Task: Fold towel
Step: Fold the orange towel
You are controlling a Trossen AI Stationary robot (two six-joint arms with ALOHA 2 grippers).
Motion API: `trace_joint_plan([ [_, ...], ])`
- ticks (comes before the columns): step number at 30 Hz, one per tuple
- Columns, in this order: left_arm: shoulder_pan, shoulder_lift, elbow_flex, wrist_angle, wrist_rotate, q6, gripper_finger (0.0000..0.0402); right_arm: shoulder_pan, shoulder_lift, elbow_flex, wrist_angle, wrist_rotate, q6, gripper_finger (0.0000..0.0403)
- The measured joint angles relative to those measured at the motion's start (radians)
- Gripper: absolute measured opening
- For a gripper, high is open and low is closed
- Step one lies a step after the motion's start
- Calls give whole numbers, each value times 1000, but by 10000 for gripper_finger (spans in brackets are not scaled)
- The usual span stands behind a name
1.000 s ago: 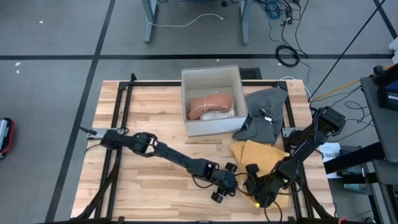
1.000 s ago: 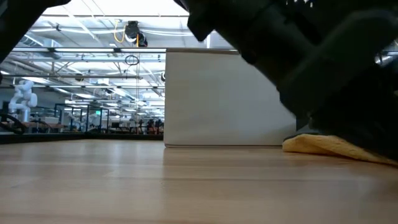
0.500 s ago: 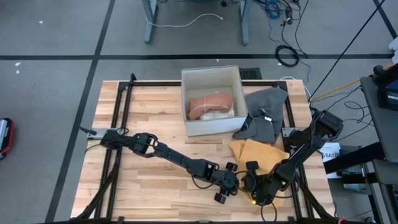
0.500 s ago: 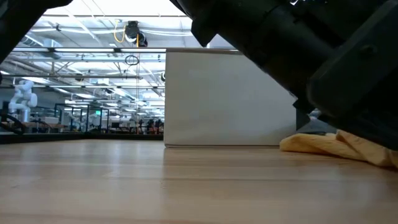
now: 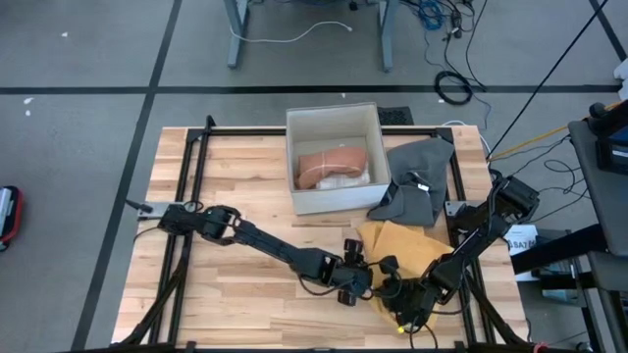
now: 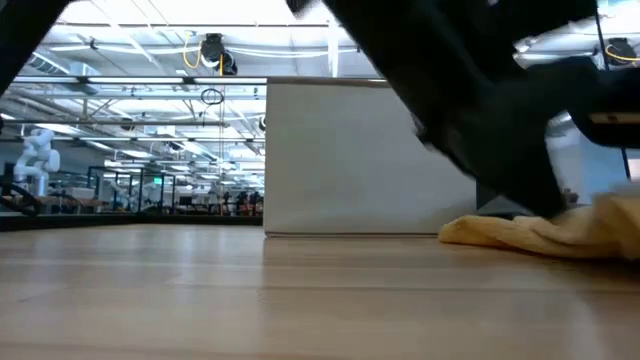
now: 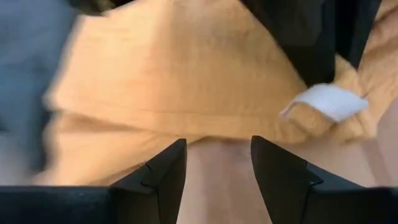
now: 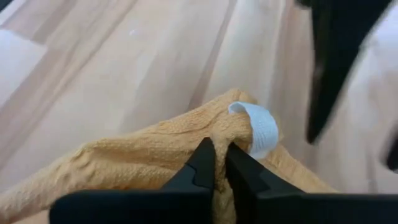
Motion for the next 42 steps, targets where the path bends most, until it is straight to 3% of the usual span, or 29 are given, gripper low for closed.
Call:
trace_joint_plan([
  [8,-29,-123,1,-212,-172,-20,186,-21,-1,82,-26,137,-160,5],
  [12,-42,-159,2,-338,-203,-66,186,-31,-2,139,-21,206,-278,5],
  [21,-64,-168,0,-638,-202,-224,186,-109,-2,220,-26,190,-422,6],
  [25,-71,-174,-45,-697,-211,-287,186,-149,-2,234,-16,146,-457,6],
  [31,-91,-178,-144,-666,-264,-342,186,-179,-3,242,-25,129,-457,7],
  [35,-102,-178,-224,-569,-297,-348,186,-198,-3,242,-54,-45,-421,17],
  [37,-103,-178,-252,-522,-303,-349,186,-203,-3,242,-60,-108,-408,31],
  [42,-103,-177,-292,-381,-305,-339,186,-202,-3,242,-95,-113,-382,87],
])
